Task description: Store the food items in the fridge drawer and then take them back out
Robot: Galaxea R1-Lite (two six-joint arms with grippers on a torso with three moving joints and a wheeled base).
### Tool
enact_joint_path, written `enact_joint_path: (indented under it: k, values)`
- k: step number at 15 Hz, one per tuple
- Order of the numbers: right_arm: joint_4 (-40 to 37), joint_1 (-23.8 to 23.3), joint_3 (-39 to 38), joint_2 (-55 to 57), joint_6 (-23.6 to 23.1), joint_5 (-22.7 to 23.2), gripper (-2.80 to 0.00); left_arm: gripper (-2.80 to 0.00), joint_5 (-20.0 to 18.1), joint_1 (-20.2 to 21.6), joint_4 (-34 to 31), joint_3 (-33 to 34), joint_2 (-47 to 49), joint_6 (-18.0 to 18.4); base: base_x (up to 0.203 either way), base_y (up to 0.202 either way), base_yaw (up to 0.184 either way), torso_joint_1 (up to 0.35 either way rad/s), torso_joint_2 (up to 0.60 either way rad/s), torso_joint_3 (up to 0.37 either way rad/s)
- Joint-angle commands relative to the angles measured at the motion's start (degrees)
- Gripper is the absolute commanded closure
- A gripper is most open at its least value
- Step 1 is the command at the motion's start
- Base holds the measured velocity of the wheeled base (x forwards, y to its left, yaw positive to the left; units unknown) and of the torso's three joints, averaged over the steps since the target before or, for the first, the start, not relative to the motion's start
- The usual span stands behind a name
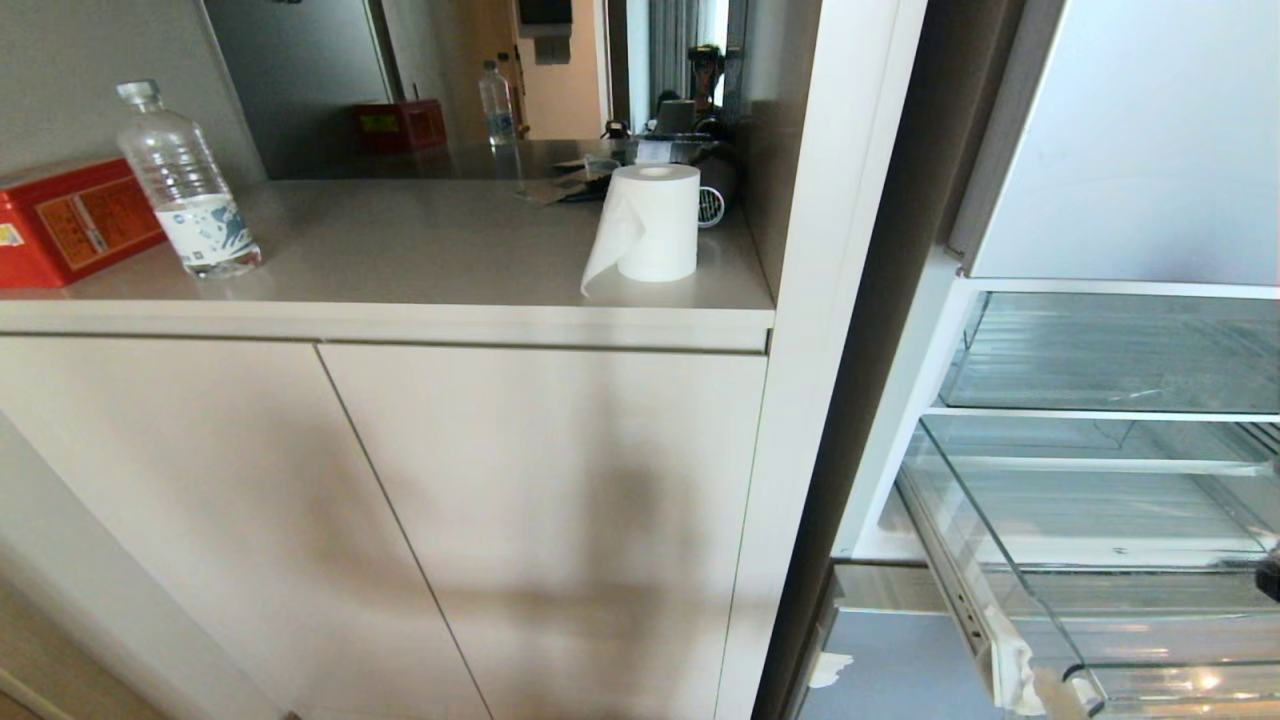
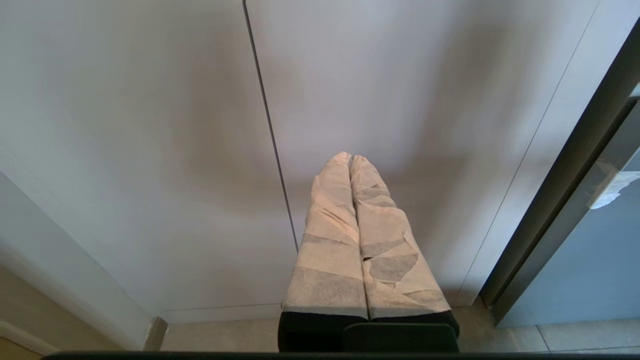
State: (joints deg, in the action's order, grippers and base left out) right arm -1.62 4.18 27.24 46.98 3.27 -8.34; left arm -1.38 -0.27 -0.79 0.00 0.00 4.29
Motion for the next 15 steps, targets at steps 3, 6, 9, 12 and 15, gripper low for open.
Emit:
enact_joint_path:
  k: [3, 6, 9, 12, 15]
  values:
    - [0.12, -0.04, -4.29, -11.60, 0.09, -0.58, 0.00, 0.00, 0.05, 0.00, 0.00, 0.00, 0.09, 0.02, 0.000, 0.000, 0.000, 0.000, 0.00, 0.000]
    - [0.13, 0.03, -8.60, -17.65, -0.40, -0.74, 0.00, 0.00, -0.03, 0.00, 0.00, 0.00, 0.09, 0.02, 0.000, 0.000, 0.000, 0.000, 0.00, 0.000]
    - [0.21, 0.11, -11.86, -22.40, -0.29, 0.14, 0.00, 0.00, -0.03, 0.00, 0.00, 0.00, 0.09, 0.02, 0.000, 0.000, 0.000, 0.000, 0.00, 0.000]
    - [0.22, 1.10, -17.48, -28.94, -0.51, 0.93, 0.00, 0.00, -0.02, 0.00, 0.00, 0.00, 0.09, 0.02, 0.000, 0.000, 0.000, 0.000, 0.00, 0.000]
    - [4.54, 1.65, -25.50, -31.25, 0.44, 1.31, 0.00, 0.00, 0.06, 0.00, 0.00, 0.00, 0.09, 0.02, 0.000, 0.000, 0.000, 0.000, 0.00, 0.000]
